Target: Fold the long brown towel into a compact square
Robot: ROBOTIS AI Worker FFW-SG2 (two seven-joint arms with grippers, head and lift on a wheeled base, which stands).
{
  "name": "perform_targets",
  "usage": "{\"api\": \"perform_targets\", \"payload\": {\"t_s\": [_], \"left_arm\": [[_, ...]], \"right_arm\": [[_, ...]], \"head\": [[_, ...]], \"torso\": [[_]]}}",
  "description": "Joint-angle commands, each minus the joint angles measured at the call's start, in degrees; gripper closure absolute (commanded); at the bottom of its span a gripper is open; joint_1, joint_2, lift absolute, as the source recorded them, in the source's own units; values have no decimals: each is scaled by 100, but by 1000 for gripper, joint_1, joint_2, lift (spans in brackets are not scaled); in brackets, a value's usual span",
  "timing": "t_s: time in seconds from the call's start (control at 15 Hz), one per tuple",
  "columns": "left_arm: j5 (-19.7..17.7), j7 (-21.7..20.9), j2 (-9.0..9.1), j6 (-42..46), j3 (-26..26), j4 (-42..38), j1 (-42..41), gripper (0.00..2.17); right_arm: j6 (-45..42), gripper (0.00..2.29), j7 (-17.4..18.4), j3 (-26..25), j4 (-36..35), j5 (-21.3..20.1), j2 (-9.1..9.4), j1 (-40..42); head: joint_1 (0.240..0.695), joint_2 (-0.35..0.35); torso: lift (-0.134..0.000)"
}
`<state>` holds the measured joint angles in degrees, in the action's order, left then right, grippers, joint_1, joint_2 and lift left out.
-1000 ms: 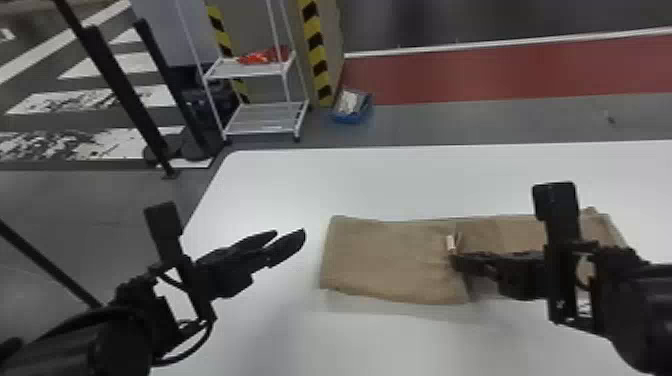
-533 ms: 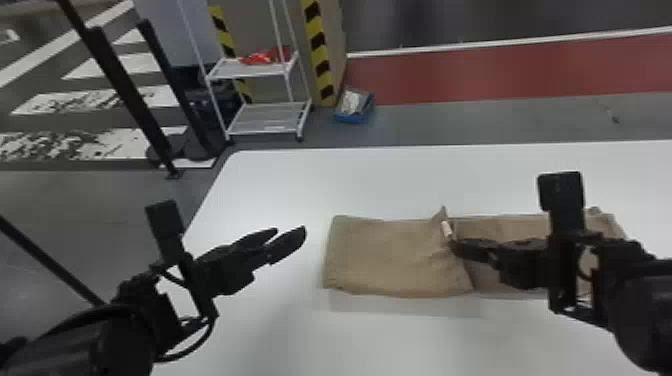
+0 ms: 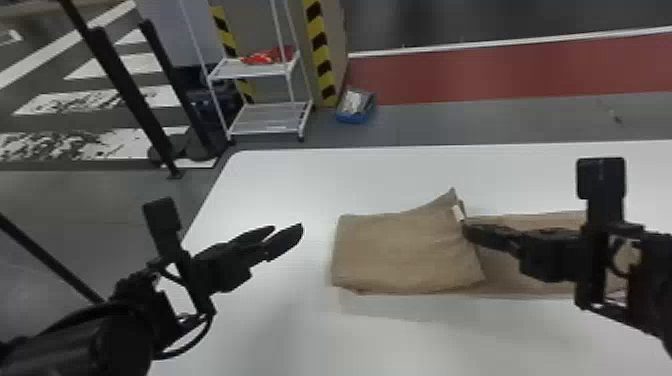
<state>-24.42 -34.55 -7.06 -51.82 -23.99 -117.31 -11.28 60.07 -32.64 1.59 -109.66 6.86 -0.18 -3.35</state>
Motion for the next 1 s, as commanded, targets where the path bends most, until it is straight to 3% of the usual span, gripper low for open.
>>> {"api": "perform_targets", "payload": {"t_s": [0.0, 0.27, 0.47, 0.73, 0.93], "left_arm": [[-1, -8, -6, 0, 0, 24, -6, 208], [-27, -17, -41, 0, 44, 164, 126, 208], [-27, -25, -41, 0, 35, 182, 126, 208], [-27, -78, -41, 0, 26, 235, 109, 208], [-27, -78, -24, 0, 53, 226, 100, 208]], "right_arm": [[-34, 1332, -6, -291, -30, 8, 23, 89], [-262, 1332, -155, -528, 726, 131, 23, -281], [529, 1332, -199, -932, -21, 535, 23, -43], [318, 1332, -190, -1223, 524, 439, 23, -254], [775, 1332, -199, -1266, 129, 544, 23, -210]], "head": [[695, 235], [695, 199], [695, 185], [695, 164], [695, 145]], "torso": [[-124], [-124], [-124], [-124], [-124]]}}
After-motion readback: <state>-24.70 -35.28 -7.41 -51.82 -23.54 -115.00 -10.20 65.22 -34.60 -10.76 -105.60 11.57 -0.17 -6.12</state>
